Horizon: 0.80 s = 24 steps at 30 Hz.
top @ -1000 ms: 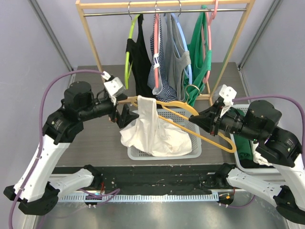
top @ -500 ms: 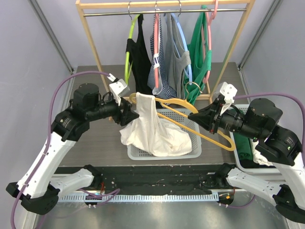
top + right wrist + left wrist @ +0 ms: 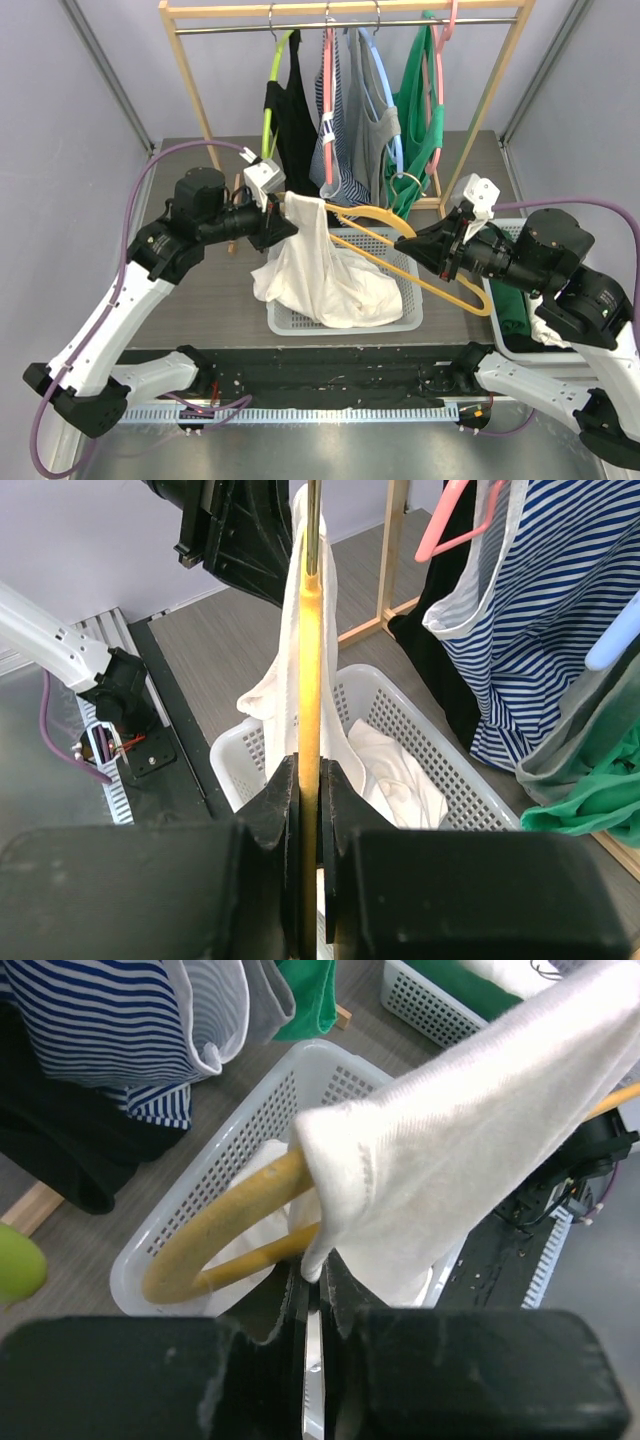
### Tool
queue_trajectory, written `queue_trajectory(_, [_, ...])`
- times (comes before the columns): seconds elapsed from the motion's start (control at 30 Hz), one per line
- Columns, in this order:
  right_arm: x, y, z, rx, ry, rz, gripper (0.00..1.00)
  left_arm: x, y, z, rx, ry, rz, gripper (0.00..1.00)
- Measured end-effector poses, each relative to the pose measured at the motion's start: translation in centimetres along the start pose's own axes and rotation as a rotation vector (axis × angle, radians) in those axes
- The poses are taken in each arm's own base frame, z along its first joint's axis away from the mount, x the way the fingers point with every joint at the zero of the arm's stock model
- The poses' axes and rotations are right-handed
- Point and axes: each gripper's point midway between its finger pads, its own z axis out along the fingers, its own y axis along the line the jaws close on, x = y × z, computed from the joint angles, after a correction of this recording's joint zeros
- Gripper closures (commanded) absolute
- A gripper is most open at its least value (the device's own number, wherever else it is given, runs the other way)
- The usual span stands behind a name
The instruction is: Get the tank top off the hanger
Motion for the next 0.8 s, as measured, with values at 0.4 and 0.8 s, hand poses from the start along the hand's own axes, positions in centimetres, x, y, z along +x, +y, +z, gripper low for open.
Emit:
queue_trajectory(0.4, [0.2, 0.0, -0.4, 0.011, -0.019, 0.006, 0.99, -3.9, -0.9, -3.2, -0.014, -0.101, 0.036, 1.00])
queue_trajectory(0.8, [1.8, -0.2, -1.1, 0.038, 0.013, 0.041, 0.99, -9.1, -1.5, -8.7, -0.092, -0.275, 0.122, 1.00])
